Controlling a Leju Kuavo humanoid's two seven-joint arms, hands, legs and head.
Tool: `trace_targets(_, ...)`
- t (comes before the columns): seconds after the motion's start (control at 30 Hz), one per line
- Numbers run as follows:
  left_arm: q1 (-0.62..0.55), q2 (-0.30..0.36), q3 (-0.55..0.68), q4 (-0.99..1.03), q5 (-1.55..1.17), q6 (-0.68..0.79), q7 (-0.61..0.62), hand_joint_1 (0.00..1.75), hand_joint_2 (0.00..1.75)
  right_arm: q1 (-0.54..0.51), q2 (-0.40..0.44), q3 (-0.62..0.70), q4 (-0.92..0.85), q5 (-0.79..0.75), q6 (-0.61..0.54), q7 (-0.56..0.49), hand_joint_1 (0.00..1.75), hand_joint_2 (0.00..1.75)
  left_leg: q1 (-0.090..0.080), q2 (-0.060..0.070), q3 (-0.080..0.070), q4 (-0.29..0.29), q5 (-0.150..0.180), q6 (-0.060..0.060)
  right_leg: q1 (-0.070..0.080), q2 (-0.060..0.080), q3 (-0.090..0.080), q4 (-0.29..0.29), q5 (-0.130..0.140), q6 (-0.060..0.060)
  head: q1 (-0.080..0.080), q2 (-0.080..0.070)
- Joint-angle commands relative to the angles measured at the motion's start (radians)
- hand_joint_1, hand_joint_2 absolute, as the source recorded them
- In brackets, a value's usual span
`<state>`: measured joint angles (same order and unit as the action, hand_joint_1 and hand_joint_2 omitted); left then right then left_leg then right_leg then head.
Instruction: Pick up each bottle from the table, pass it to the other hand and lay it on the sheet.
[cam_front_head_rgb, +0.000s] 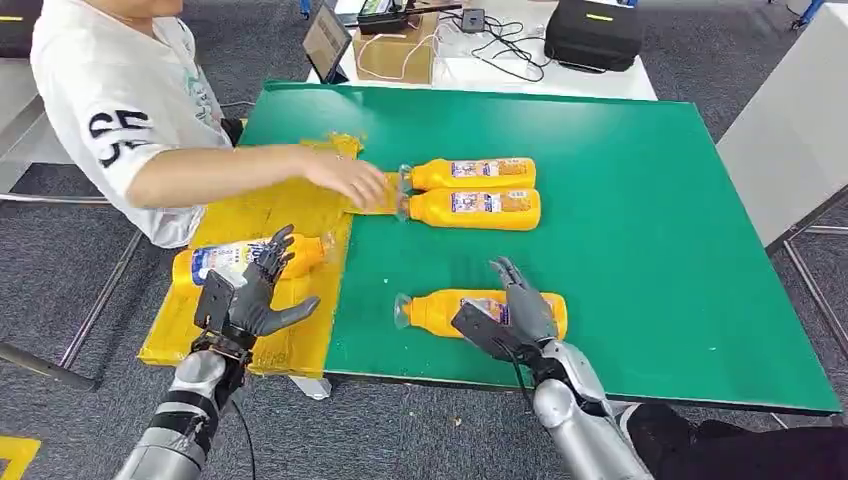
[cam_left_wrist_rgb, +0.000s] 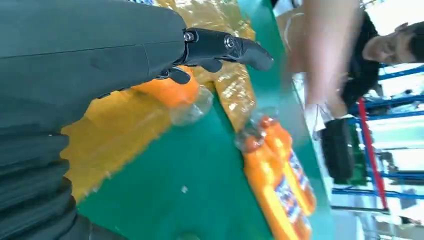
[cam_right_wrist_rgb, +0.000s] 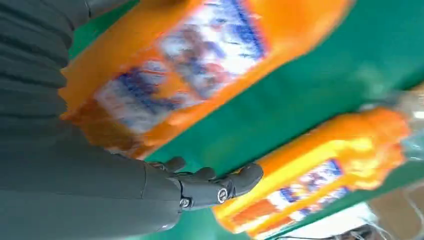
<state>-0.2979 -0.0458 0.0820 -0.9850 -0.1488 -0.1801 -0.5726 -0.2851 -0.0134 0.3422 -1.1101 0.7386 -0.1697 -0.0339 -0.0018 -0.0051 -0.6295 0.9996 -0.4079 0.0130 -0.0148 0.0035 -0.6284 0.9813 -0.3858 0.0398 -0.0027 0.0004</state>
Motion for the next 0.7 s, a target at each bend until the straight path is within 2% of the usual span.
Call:
trace_targets(0.03, -0.004, -0.037, -0.047, -0.044, 0.040, -0.034, 0.019, 0.00, 1.75, -0.111, -0.093, 0.060, 0.133, 0.109, 0.067, 0.063, 0.00, 1.75, 0.001, -0.001, 0.004, 0.000, -0.002, -0.001, 0.001, -0.001, 0.005, 0.000, -0.002, -0.001, 0.000, 0.000)
trace_targets(0.2, -0.015, -0.035, -0.066, -0.034, 0.039, -0.035, 0.023, 0.00, 1.75, -0.167, -0.108, 0.079, 0.198, 0.127, 0.110, 0.067, 0.00, 1.75, 0.001, 0.000, 0.005, 0.000, -0.002, 0.000, 0.001, 0.000, 0.005, 0.000, -0.002, -0.001, 0.000, 0.000)
trace_targets(0.3, -0.031, -0.035, -0.072, -0.014, 0.063, -0.065, 0.024, 0.00, 1.75, -0.241, -0.118, 0.125, 0.295, 0.122, 0.204, 0.051, 0.00, 1.75, 0.001, 0.000, 0.005, 0.000, -0.002, 0.000, 0.001, 0.000, 0.006, 0.000, -0.002, -0.001, 0.000, 0.000)
trace_targets(0.37, -0.047, -0.030, -0.078, 0.013, 0.064, -0.058, 0.028, 0.00, 1.75, -0.291, -0.115, 0.140, 0.372, 0.082, 0.272, 0.016, 0.26, 1.75, 0.001, 0.001, 0.005, 0.001, -0.002, 0.000, 0.001, 0.001, 0.005, 0.001, -0.001, -0.001, 0.000, 0.000)
trace_targets(0.4, -0.055, -0.029, -0.079, 0.028, 0.070, -0.065, 0.029, 0.00, 1.75, -0.306, -0.116, 0.141, 0.396, 0.061, 0.289, 0.000, 0.73, 1.75, 0.001, 0.001, 0.004, 0.000, -0.001, 0.000, 0.001, 0.001, 0.004, 0.000, -0.001, -0.001, 0.000, 0.000)
trace_targets(0.43, -0.061, -0.026, -0.087, 0.041, 0.064, -0.057, 0.029, 0.00, 1.75, -0.322, -0.116, 0.150, 0.424, 0.045, 0.304, -0.011, 1.47, 1.75, 0.000, 0.001, 0.003, 0.000, 0.000, 0.000, 0.000, 0.000, 0.003, 0.000, 0.000, 0.000, 0.000, 0.000)
trace_targets(0.57, -0.069, -0.025, -0.091, 0.053, 0.057, -0.045, 0.028, 0.00, 1.75, -0.333, -0.119, 0.161, 0.439, 0.034, 0.306, -0.017, 1.47, 1.75, 0.001, -0.001, 0.005, 0.000, 0.000, -0.001, 0.001, -0.002, 0.006, -0.001, -0.001, -0.001, 0.000, 0.000)
trace_targets(0.6, -0.069, -0.025, -0.091, 0.053, 0.057, -0.045, 0.028, 0.00, 1.75, -0.333, -0.119, 0.161, 0.439, 0.034, 0.306, -0.017, 1.52, 1.75, 0.001, -0.001, 0.007, 0.000, -0.001, -0.001, 0.001, -0.002, 0.008, -0.001, -0.001, -0.001, 0.000, 0.000)
trace_targets(0.63, -0.073, -0.027, -0.092, 0.058, 0.057, -0.039, 0.029, 0.00, 1.75, -0.335, -0.119, 0.166, 0.445, 0.020, 0.308, -0.018, 1.66, 1.75, 0.001, -0.001, 0.006, 0.000, 0.000, -0.001, 0.001, -0.002, 0.006, -0.001, -0.001, -0.001, 0.000, 0.000)
trace_targets(0.7, -0.093, -0.029, -0.103, 0.087, 0.052, -0.027, 0.049, 0.00, 1.75, -0.348, -0.122, 0.165, 0.472, -0.022, 0.339, -0.023, 1.71, 1.75, 0.002, -0.002, 0.009, 0.000, -0.002, -0.001, 0.002, -0.003, 0.010, -0.001, -0.002, -0.002, 0.000, 0.000)
